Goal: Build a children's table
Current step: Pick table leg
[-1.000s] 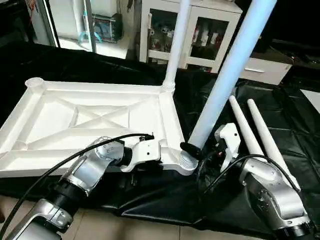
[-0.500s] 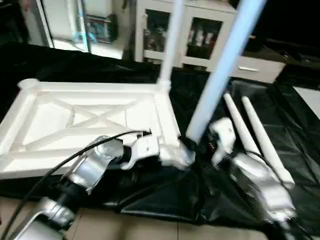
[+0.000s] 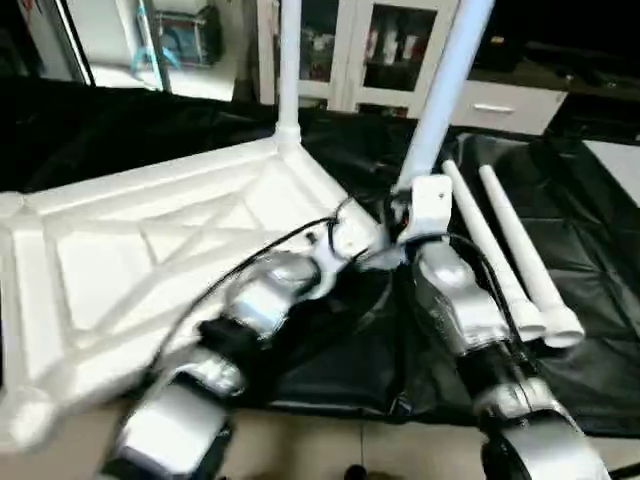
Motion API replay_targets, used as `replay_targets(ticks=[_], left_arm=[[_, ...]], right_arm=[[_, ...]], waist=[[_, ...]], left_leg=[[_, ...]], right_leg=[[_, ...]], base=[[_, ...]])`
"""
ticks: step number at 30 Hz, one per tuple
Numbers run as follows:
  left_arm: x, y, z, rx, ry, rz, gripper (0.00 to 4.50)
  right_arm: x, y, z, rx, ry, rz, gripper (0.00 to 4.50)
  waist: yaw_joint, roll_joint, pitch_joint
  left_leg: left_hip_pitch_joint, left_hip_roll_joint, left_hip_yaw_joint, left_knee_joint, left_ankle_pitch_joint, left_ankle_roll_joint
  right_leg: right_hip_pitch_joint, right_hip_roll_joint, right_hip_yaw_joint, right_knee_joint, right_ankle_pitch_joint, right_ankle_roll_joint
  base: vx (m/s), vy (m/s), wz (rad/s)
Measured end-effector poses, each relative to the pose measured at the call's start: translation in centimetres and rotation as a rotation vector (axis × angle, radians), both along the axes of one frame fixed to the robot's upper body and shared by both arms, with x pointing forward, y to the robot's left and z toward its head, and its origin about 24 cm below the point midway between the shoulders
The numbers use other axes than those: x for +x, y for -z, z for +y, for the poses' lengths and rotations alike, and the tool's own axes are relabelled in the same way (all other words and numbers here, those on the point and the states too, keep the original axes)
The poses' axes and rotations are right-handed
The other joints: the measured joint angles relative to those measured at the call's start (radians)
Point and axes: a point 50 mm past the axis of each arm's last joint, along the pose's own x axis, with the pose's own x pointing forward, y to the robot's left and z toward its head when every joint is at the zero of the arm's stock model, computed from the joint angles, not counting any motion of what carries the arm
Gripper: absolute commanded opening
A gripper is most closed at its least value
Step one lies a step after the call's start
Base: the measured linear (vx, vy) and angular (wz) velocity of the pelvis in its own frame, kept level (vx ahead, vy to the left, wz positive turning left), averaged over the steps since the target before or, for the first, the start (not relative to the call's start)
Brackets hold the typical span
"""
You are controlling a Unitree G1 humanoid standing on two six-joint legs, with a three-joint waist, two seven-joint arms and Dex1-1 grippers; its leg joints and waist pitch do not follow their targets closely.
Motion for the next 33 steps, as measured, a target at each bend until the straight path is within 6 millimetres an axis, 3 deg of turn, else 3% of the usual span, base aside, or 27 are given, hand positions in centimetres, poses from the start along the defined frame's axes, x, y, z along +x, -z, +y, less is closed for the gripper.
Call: replay_targets(ticks=[3,4,7,14,15,19,23,25,27,33], left_arm=[[0.1,-0.2,-0.1,-0.001,-0.004,-0.011,0.00],[0.2,-0.3,-0.1,-0.001,-0.004,-0.013,0.00],[0.3,-0.6,0.1,-0.004,-0.010,-0.022,0.00],[0.4,-0.6,0.2,-0.004,-0.008,-0.031,0.00],[0.4,-0.6,0.2,-0.004,-0.008,-0.031,0.00],[0.4,-0.7,0.1,-0.016,0.013,-0.040,0.00],[0.6,-1.1,0.2,-0.016,0.024,-0.053,0.00],[0.6,-1.2,0.3,-0.018,0.035,-0.061,0.00],[0.6,-1.3,0.6,-0.017,0.048,-0.067,0.00],[0.8,-1.4,2.2,-0.002,0.073,-0.088,0.00]], right_arm=[[0.3,-0.2,0.2,0.004,0.021,-0.008,1.84],[0.3,-0.3,0.2,0.004,0.022,-0.013,1.84],[0.7,-0.6,0.6,0.004,0.025,-0.020,1.84],[0.7,-0.4,0.7,0.014,0.025,-0.044,1.84],[0.7,-0.3,0.7,0.017,0.020,-0.047,2.40],[-0.3,1.7,0.2,0.015,-0.019,0.000,2.60],[-0.4,1.6,0.0,0.017,-0.040,-0.007,3.04],[-1.1,1.7,-0.4,0.037,-0.061,-0.014,3.04],[-1.7,1.7,-0.9,0.048,-0.092,-0.027,3.40],[-3.4,0.4,-3.6,0.034,-0.147,-0.087,3.86]], waist=[[0.007,-0.005,0.000],[0.009,-0.006,-0.001],[0.012,-0.009,-0.003],[0.022,-0.012,-0.007],[0.023,-0.012,-0.007],[0.033,-0.011,-0.006],[0.039,-0.011,-0.006],[0.043,-0.011,-0.005],[0.046,-0.008,-0.003],[0.055,-0.006,-0.001]], left_leg=[[0.001,0.001,0.016,0.009,0.027,0.009],[0.006,0.003,0.018,0.008,0.026,0.009],[0.005,0.004,0.020,-0.001,0.027,0.008],[0.005,0.007,0.021,-0.001,0.024,0.005],[0.006,0.008,0.021,-0.001,0.025,0.005],[0.000,0.008,0.022,0.000,0.025,0.005],[-0.007,0.009,0.024,0.004,0.028,0.011],[-0.009,0.009,0.024,0.004,0.028,0.011],[-0.009,0.009,0.025,0.004,0.028,0.012],[-0.008,0.011,0.026,0.005,0.028,0.012]], right_leg=[[-0.007,-0.002,0.018,0.024,0.041,-0.001],[-0.008,-0.002,0.018,0.025,0.040,0.001],[-0.014,0.000,0.018,0.026,0.042,0.002],[-0.017,0.002,0.018,0.039,0.039,0.004],[-0.018,0.002,0.018,0.039,0.039,0.004],[-0.023,0.002,0.018,0.040,0.037,0.006],[-0.034,0.002,0.020,0.045,0.040,0.002],[-0.036,0.002,0.020,0.045,0.040,0.002],[-0.036,0.002,0.021,0.045,0.040,0.002],[-0.036,0.003,0.021,0.046,0.040,0.002]], base=[[0.000,0.000,0.00],[0.074,-0.034,0.04],[0.049,-0.022,0.01],[0.000,0.000,0.00],[0.000,0.000,0.00],[0.000,0.000,0.00],[0.000,0.000,0.00],[0.000,0.000,0.00],[0.000,0.000,0.00],[0.000,0.000,0.00]])
